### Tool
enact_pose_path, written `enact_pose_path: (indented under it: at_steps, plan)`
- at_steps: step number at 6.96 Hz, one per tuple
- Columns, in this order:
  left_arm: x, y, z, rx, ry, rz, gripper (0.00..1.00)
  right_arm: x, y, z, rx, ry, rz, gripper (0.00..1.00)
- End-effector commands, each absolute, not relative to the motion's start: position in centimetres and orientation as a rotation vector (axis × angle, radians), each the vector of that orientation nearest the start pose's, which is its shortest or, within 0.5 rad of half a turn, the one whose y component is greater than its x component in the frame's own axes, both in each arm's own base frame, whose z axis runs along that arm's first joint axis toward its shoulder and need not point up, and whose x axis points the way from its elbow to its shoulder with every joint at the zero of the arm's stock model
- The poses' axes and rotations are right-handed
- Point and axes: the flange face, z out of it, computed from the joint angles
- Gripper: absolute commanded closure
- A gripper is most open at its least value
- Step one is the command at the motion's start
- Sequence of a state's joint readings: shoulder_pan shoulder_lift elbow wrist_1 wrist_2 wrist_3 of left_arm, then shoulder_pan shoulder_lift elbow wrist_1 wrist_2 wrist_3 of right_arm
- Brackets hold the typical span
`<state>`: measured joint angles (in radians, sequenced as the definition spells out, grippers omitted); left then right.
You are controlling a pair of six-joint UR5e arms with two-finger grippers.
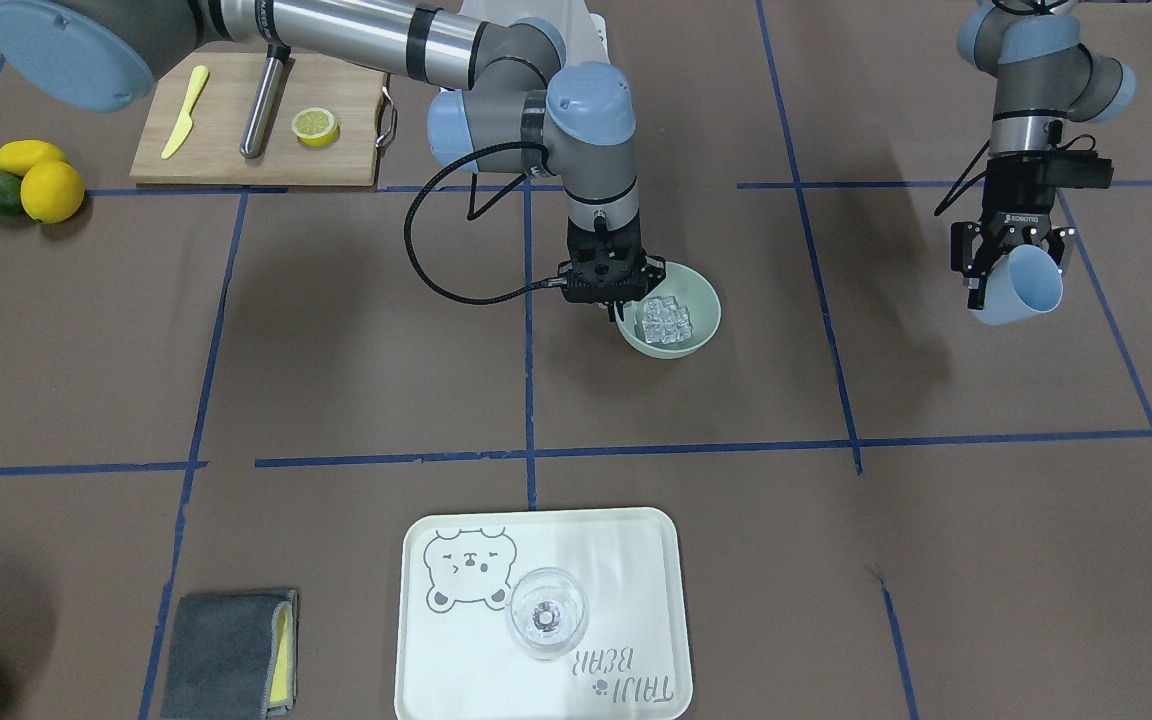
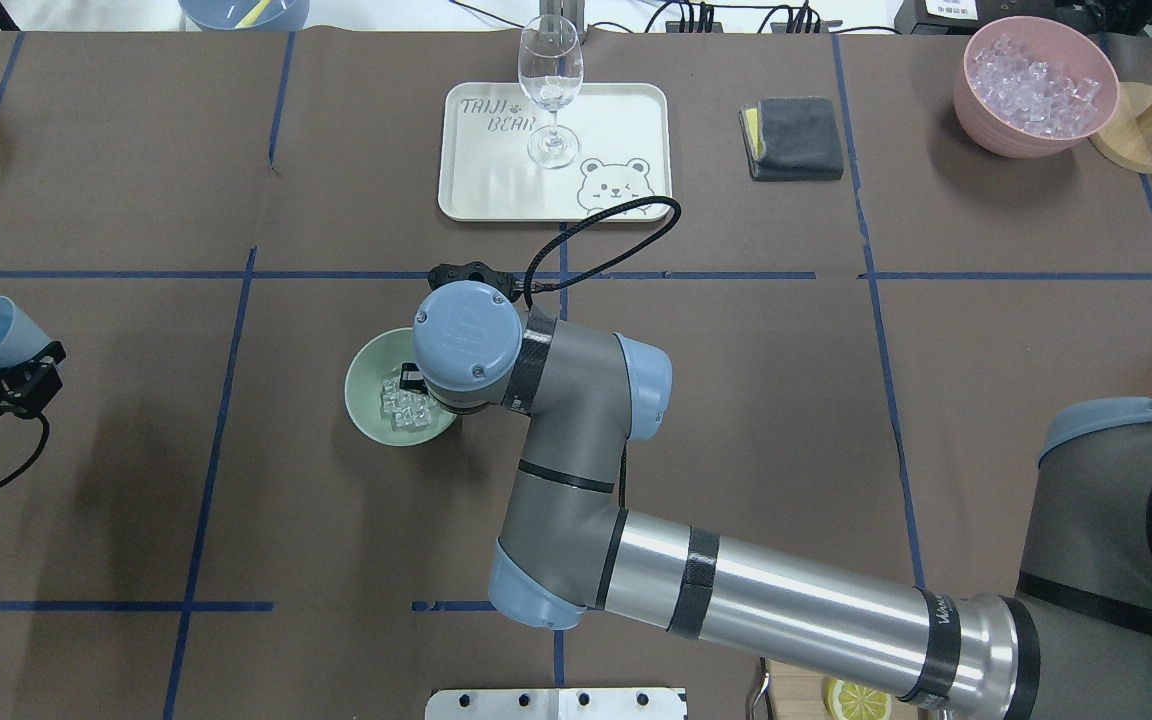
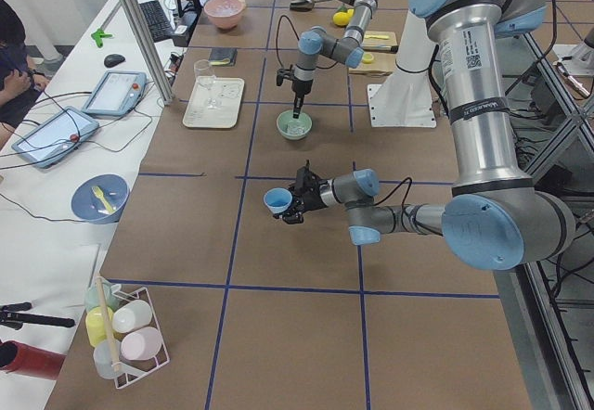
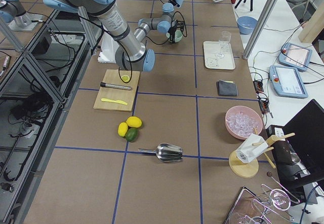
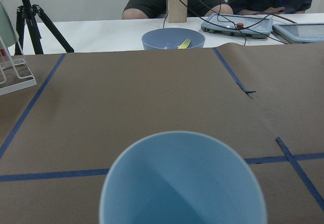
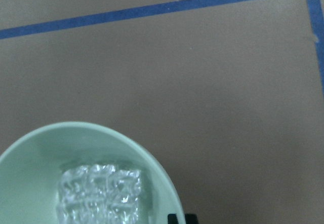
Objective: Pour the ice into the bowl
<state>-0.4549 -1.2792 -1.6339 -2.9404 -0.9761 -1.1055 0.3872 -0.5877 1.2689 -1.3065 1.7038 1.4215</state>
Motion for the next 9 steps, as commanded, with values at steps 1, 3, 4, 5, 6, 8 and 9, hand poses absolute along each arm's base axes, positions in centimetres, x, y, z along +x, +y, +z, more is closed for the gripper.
enact_pose_path:
  at_steps: [1,3,4,5,6,8,9]
  plan:
    - [27.1,-33.6,62.8,0.965,0.718,-0.357,1.00,-66.9,-42.4,10.6,0.139,-0.989,0.171,1.00]
    - [29.2,-32.5,63.1,0.975,0.724,-0.355,1.00,-63.2,-45.2,9.2,0.106,-1.033,0.185,1.00]
    - [29.6,-32.1,63.6,0.971,0.718,-0.354,1.00,-60.7,-46.6,9.0,0.077,-1.022,0.193,1.00]
    - [29.8,-31.9,63.7,0.969,0.719,-0.348,0.69,-58.3,-46.7,9.6,0.073,-1.006,0.202,1.00]
    - [29.9,-31.9,63.7,0.968,0.719,-0.345,0.01,-56.4,-46.8,10.9,0.084,-1.010,0.205,1.00]
    - [29.6,-31.7,63.7,0.966,0.719,-0.331,0.00,-55.0,-47.8,12.4,0.101,-0.994,0.202,1.00]
    - [29.4,-31.6,63.8,0.963,0.715,-0.325,0.00,-54.3,-48.3,13.4,0.089,-0.989,0.201,1.00]
